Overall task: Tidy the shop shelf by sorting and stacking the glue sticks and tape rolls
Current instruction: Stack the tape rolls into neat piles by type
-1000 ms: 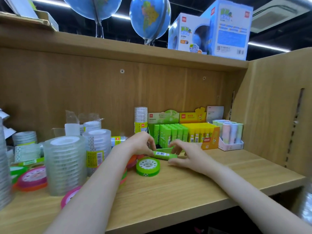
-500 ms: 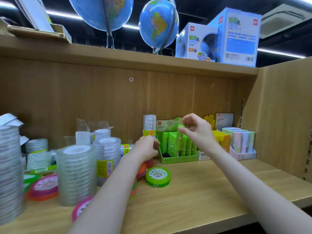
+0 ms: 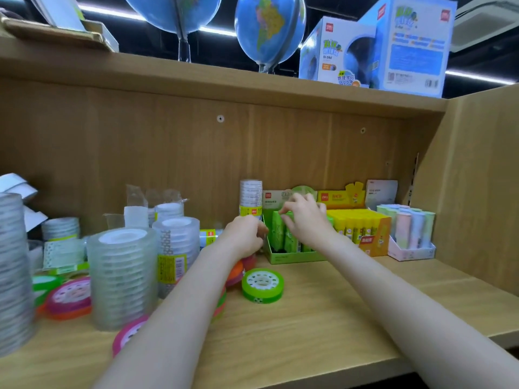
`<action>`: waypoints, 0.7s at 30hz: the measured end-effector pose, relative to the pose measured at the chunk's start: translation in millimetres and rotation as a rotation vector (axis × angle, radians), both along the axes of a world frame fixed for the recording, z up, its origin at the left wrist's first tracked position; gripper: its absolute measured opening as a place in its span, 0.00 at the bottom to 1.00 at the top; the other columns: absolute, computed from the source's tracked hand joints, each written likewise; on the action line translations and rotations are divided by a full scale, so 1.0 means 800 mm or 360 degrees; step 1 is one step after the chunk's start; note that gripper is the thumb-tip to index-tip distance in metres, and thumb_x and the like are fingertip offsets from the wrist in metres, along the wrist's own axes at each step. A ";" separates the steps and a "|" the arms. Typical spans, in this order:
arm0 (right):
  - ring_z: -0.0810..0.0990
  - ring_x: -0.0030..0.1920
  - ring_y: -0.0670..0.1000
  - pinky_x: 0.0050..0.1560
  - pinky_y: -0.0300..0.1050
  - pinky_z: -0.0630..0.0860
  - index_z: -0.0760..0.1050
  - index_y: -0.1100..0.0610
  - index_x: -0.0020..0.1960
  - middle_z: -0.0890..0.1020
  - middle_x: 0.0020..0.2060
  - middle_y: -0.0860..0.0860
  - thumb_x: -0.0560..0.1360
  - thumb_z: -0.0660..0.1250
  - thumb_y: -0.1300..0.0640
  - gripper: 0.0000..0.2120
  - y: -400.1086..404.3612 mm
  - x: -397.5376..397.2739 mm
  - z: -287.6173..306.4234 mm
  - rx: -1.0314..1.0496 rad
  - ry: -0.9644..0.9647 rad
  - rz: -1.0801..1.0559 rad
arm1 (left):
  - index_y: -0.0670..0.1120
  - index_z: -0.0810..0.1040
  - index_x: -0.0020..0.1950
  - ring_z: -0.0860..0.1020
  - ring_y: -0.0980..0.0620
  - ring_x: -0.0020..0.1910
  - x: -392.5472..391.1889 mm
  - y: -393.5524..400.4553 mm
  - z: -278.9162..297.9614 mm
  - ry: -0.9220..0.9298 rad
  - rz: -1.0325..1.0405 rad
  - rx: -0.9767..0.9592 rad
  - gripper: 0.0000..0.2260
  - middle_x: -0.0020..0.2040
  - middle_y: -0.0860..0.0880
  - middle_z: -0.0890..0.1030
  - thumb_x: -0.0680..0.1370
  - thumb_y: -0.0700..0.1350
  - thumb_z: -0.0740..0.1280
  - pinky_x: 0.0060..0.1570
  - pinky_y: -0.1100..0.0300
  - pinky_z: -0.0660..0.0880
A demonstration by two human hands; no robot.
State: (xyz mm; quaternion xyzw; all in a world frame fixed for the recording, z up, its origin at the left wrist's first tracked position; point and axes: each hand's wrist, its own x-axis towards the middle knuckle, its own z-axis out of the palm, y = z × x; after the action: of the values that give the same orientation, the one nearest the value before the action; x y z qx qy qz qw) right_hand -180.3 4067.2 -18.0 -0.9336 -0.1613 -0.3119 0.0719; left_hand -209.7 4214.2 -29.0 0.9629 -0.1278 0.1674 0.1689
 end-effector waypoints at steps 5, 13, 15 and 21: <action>0.57 0.70 0.54 0.70 0.55 0.53 0.65 0.45 0.70 0.62 0.70 0.51 0.80 0.56 0.51 0.19 -0.024 -0.019 -0.015 0.0046 0.0119 0.0062 | 0.49 0.80 0.58 0.77 0.48 0.56 -0.016 -0.017 0.017 -0.0332 -0.0019 -0.0086 0.14 0.56 0.48 0.81 0.77 0.39 0.59 0.55 0.58 0.72; 0.76 0.57 0.52 0.58 0.44 0.70 0.77 0.57 0.57 0.80 0.55 0.53 0.77 0.63 0.59 0.10 -0.045 -0.101 -0.025 0.0610 0.0489 0.0523 | 0.47 0.82 0.52 0.79 0.47 0.51 -0.040 -0.019 0.047 -0.0486 -0.0046 -0.0306 0.12 0.50 0.47 0.83 0.77 0.40 0.60 0.53 0.57 0.73; 0.76 0.57 0.52 0.60 0.44 0.71 0.76 0.56 0.60 0.78 0.58 0.51 0.76 0.65 0.57 0.12 -0.034 -0.117 -0.030 0.0507 0.0717 0.0673 | 0.47 0.83 0.51 0.77 0.46 0.53 -0.054 -0.011 0.056 -0.0448 0.0013 -0.0233 0.12 0.51 0.45 0.82 0.76 0.39 0.60 0.52 0.57 0.72; 0.70 0.55 0.51 0.51 0.36 0.63 0.74 0.58 0.58 0.71 0.53 0.52 0.74 0.68 0.52 0.16 0.004 -0.146 -0.044 0.0019 0.0754 0.0678 | 0.44 0.83 0.49 0.79 0.45 0.46 -0.135 0.027 0.039 -0.0553 0.0014 -0.0248 0.11 0.45 0.45 0.83 0.75 0.37 0.61 0.47 0.57 0.73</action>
State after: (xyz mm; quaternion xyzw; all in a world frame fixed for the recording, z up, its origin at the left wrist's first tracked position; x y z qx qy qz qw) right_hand -297.0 4070.3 -53.6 -0.9249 -0.3303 -0.0647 0.1767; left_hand -317.3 4235.8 2.5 0.9041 -0.1373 0.3412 0.2176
